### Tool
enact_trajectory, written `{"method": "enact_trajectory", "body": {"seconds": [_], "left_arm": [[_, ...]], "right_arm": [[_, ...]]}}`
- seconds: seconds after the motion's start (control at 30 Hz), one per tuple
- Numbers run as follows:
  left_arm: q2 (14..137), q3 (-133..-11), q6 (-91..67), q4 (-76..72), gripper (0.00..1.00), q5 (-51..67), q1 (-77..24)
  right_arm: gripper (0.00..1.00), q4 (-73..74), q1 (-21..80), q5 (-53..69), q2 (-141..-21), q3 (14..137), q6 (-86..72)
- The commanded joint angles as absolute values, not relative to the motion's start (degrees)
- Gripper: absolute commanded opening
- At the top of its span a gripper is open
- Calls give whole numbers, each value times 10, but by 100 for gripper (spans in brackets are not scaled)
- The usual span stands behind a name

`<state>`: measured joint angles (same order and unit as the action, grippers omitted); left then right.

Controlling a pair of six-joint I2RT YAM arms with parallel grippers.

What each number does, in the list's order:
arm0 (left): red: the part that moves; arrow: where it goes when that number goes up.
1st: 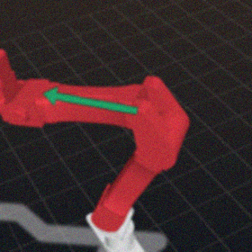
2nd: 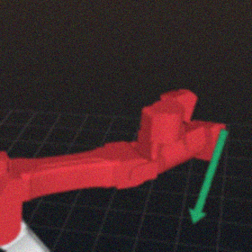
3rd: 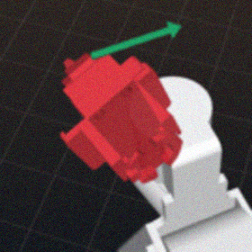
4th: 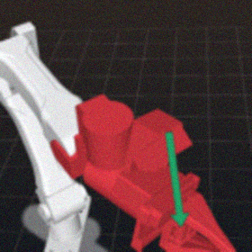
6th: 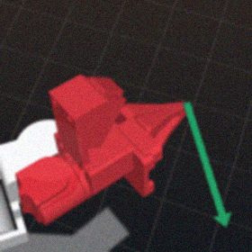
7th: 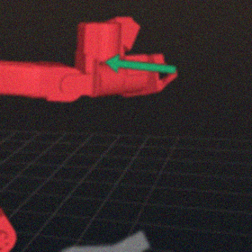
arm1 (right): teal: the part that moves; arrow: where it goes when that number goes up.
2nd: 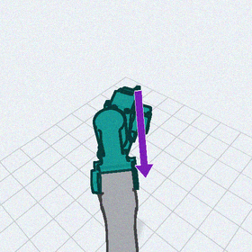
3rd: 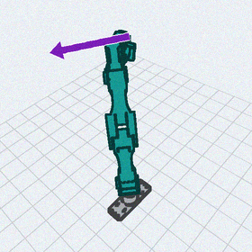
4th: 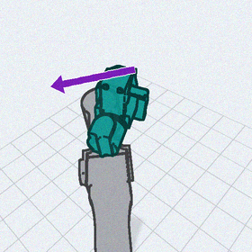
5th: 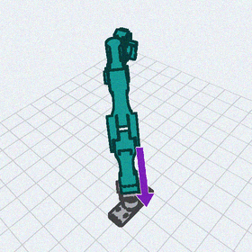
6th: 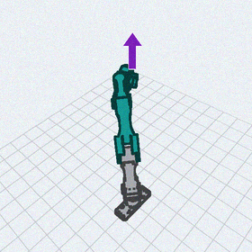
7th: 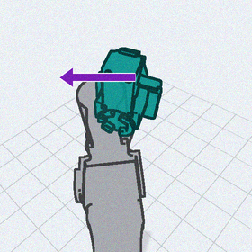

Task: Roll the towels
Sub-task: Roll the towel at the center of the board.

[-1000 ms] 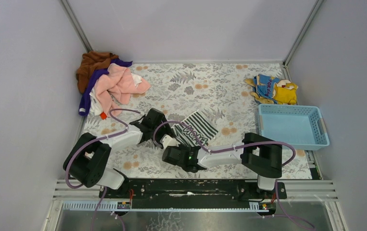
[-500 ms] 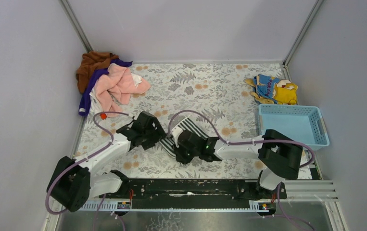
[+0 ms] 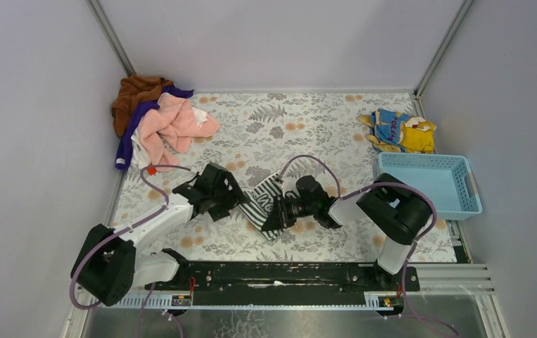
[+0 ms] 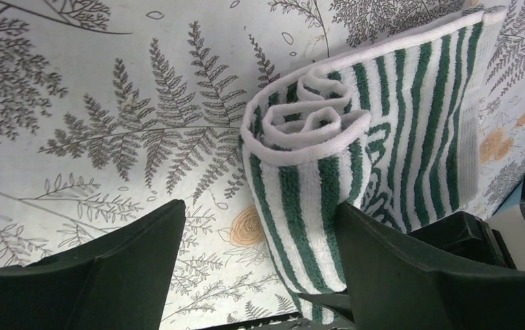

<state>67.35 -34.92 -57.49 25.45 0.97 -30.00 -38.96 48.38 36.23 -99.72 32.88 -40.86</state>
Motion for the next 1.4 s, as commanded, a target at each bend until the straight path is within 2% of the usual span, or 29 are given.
{"method": "enact_trajectory", "body": {"seconds": [0.0, 0.17, 0.23, 0.33, 0.5, 0.7, 0.8, 0.93, 1.17, 1.37], "left_arm": [[718, -375, -575, 198, 77, 29, -300], [798, -389, -566, 167, 71, 36, -307], [822, -390, -564, 161, 67, 38, -309], [843, -380, -563, 152, 63, 39, -313], [863, -359, -559, 143, 61, 39, -314], [869, -343, -558, 143, 61, 34, -315], [868, -342, -557, 146, 61, 32, -315], [868, -346, -553, 156, 61, 25, -314], [867, -347, -554, 159, 61, 24, -315], [861, -348, -552, 166, 61, 22, -315]], "right_arm": [[12, -465, 460, 439, -1060, 284, -503], [14, -429, 450, 426, -1080, 293, -498], [18, -383, 450, 403, -1058, 298, -477], [30, -261, 451, 343, -997, 319, -413], [51, -70, 469, 219, -883, 376, -330], [67, 106, 582, -37, -824, 474, -257], [70, 152, 640, -155, -820, 512, -239], [72, 172, 706, -239, -828, 552, -214], [72, 209, 776, -320, -919, 612, -198], [72, 214, 788, -333, -1008, 614, -210]]}}
